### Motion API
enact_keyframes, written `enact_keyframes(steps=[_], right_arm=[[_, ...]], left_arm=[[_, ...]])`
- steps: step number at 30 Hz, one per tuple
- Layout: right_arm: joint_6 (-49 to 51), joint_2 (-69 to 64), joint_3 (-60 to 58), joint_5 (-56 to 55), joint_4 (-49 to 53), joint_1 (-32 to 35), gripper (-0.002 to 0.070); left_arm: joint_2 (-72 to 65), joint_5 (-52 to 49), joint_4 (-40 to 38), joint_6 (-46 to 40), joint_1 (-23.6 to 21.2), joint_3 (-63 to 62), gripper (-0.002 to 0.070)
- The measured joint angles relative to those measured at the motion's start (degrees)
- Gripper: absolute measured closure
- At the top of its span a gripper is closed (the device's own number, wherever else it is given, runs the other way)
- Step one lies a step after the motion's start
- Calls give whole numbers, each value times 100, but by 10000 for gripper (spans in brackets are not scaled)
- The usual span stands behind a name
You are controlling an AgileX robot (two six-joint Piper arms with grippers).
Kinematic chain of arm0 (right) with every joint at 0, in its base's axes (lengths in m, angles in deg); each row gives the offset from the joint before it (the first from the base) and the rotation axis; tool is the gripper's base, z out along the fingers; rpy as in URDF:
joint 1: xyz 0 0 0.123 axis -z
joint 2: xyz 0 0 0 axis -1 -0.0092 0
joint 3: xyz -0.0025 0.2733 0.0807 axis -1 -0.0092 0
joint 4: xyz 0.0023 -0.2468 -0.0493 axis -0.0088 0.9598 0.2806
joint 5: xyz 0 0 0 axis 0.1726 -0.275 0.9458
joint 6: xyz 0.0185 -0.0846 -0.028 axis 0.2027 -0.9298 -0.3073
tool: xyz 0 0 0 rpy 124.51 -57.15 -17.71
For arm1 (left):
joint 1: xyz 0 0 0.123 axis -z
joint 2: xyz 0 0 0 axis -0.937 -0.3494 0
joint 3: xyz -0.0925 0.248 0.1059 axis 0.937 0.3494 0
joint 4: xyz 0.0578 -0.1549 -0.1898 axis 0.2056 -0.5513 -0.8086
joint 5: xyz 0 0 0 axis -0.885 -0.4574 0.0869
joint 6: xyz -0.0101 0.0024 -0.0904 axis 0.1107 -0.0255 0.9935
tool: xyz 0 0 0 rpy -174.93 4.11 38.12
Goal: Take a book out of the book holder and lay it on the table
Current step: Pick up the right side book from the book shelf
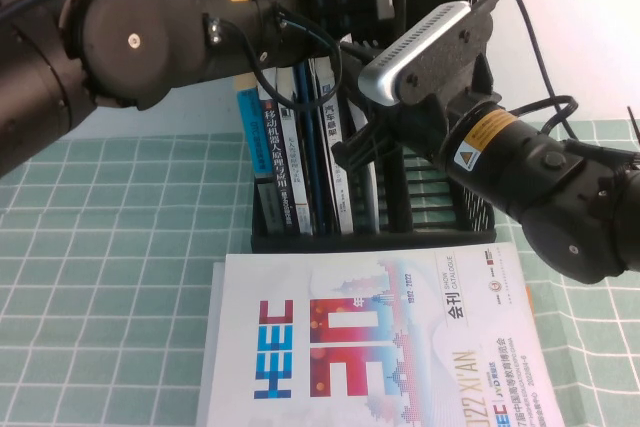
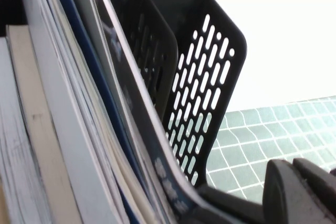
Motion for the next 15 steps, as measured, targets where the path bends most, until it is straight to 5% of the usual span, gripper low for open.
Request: enact_keyframes(steps=[5, 11, 15], right_arm=[[-399, 0, 23, 89, -186, -3, 622], [-530, -170, -44, 1092, -298, -3, 383], [-544, -199, -78, 1443, -416, -3, 344]], left_arm=[[54, -162, 12, -55, 0, 0, 678], [261, -164, 106, -134, 0, 0, 678], [367, -164, 169, -209, 0, 0, 678]])
